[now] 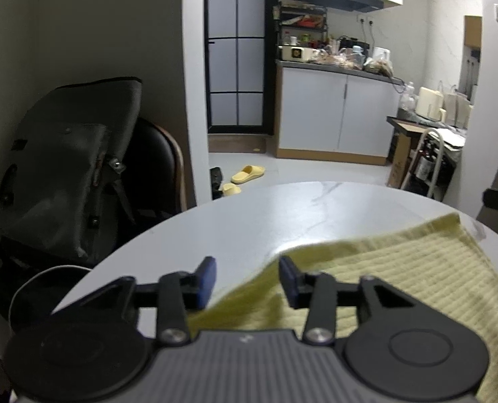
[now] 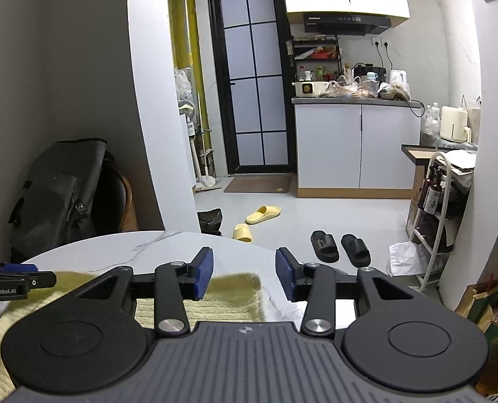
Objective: Fold towel
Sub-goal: 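Lower the towel flat onto the table and open both grippers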
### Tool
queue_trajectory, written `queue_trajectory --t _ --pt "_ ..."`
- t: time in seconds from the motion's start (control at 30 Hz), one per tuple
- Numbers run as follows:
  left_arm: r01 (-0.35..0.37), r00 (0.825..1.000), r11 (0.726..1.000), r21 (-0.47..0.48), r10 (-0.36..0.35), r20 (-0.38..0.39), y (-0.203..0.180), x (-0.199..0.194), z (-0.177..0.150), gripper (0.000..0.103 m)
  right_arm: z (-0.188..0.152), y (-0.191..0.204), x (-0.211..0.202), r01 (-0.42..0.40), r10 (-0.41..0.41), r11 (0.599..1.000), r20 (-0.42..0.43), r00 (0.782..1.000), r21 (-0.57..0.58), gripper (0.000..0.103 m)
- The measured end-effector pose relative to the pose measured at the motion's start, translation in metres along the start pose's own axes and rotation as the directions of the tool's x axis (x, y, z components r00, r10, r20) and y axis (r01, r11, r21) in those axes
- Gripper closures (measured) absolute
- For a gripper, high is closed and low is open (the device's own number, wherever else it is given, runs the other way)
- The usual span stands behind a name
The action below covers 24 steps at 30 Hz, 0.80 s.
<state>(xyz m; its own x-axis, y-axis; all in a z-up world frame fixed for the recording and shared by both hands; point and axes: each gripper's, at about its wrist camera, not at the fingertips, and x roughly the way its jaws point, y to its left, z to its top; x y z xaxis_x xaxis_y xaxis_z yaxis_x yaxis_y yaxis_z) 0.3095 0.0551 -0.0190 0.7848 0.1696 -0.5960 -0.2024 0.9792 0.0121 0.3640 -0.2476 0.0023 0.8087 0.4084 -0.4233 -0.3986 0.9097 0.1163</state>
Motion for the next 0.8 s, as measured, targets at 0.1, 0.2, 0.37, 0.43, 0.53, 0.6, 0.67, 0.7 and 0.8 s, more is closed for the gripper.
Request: queue_trajectory --t 0.1,0.2,0.37,0.43,0.53,0.6,0.67,0.7,0.8 --pt "-0.008 1.000 1.000 -0.001 0.008 0.001 0.001 -0.002 0.001 0.053 0.000 0.000 0.002 0.003 -0.002 1.000 -0.020 1.000 0.007 0.057" --pt "-0.011 1.000 1.000 0.014 0.011 -0.006 0.000 -0.005 -0.001 0.053 -0.002 0.002 0.002 -0.001 0.001 1.000 -0.044 0.999 0.001 0.057" --pt "-0.037 0.998 0.999 0.025 0.038 -0.041 0.005 -0.003 -0.009 0.053 -0.005 0.003 0.002 -0.005 0.005 1.000 -0.072 0.997 0.005 0.057" --pt "-0.046 0.998 0.998 0.039 0.048 -0.051 0.006 -0.002 -0.010 0.050 -0.007 0.003 0.001 -0.004 0.004 1.000 -0.081 0.997 0.003 0.057" --pt "-0.071 0.997 0.996 0.046 0.073 -0.040 0.008 -0.003 -0.011 0.047 -0.009 0.005 -0.002 -0.006 0.006 1.000 -0.087 0.996 -0.008 0.057" --pt "-0.093 0.995 0.995 0.038 0.094 -0.028 0.011 -0.003 -0.010 0.047 -0.010 0.006 -0.003 -0.010 0.008 1.000 -0.088 0.996 -0.020 0.057" --pt "-0.118 0.993 0.993 0.014 0.118 -0.017 0.017 -0.005 -0.008 0.047 -0.011 0.007 -0.004 -0.015 0.012 0.999 -0.093 0.996 -0.035 0.057" --pt "-0.121 0.992 0.993 0.014 0.122 -0.018 0.017 -0.005 -0.007 0.047 -0.011 0.008 -0.004 -0.019 0.015 0.999 -0.095 0.995 -0.042 0.057" --pt "-0.128 0.991 0.991 0.032 0.128 -0.022 0.015 -0.007 -0.007 0.047 -0.011 0.008 -0.004 -0.032 0.027 0.998 -0.099 0.995 -0.045 0.057"
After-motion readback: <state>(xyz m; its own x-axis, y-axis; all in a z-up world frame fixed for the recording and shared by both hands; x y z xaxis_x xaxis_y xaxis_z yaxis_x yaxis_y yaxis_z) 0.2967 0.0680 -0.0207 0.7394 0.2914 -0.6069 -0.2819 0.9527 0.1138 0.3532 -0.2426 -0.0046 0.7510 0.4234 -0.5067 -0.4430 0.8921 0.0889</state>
